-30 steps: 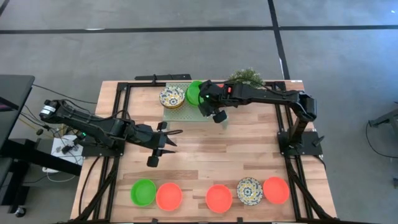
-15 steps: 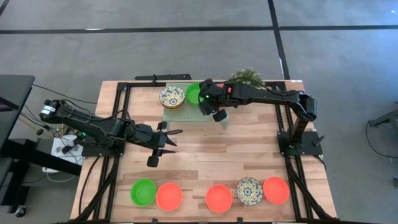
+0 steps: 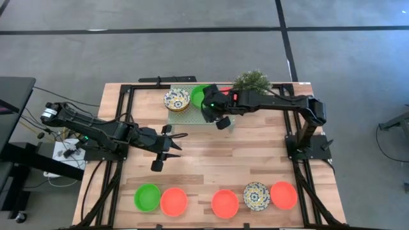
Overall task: Pick & Place Mini bowls
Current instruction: Stack the orange bowl on the orange bowl on the shelf
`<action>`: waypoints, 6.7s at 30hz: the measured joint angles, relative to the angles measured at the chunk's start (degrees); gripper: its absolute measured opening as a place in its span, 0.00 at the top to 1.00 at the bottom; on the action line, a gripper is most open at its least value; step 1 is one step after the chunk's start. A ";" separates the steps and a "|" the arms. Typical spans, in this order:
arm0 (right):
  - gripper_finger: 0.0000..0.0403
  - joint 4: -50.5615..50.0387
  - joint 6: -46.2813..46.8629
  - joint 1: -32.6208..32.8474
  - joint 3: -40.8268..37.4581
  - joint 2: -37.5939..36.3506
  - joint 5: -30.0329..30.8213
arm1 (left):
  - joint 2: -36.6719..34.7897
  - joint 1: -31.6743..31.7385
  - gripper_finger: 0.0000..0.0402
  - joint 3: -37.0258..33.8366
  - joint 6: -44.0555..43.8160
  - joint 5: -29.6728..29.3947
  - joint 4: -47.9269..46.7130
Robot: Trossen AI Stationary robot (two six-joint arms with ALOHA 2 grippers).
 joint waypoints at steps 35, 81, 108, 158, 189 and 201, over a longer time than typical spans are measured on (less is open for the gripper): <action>0.82 -25.82 27.32 10.67 10.13 -0.39 -16.93 | 0.00 0.00 0.67 0.00 -0.20 -0.02 -0.34; 0.82 1.61 75.44 27.60 -12.20 7.15 -38.03 | 0.02 0.02 0.67 0.00 0.46 -0.02 -0.68; 0.67 3.37 82.61 30.11 -11.80 11.82 -33.09 | 0.02 0.02 0.67 0.00 7.50 -0.02 0.69; 1.00 -45.24 47.95 15.41 18.29 6.66 -1.97 | 0.02 0.20 0.67 0.00 9.41 0.00 2.17; 1.00 -33.62 52.07 -28.97 18.06 -1.44 -15.29 | 0.00 0.20 0.67 0.00 9.29 -0.02 6.82; 1.00 -34.36 53.17 -24.93 18.07 -1.38 -15.85 | 0.02 0.20 0.67 0.00 9.29 -0.02 6.86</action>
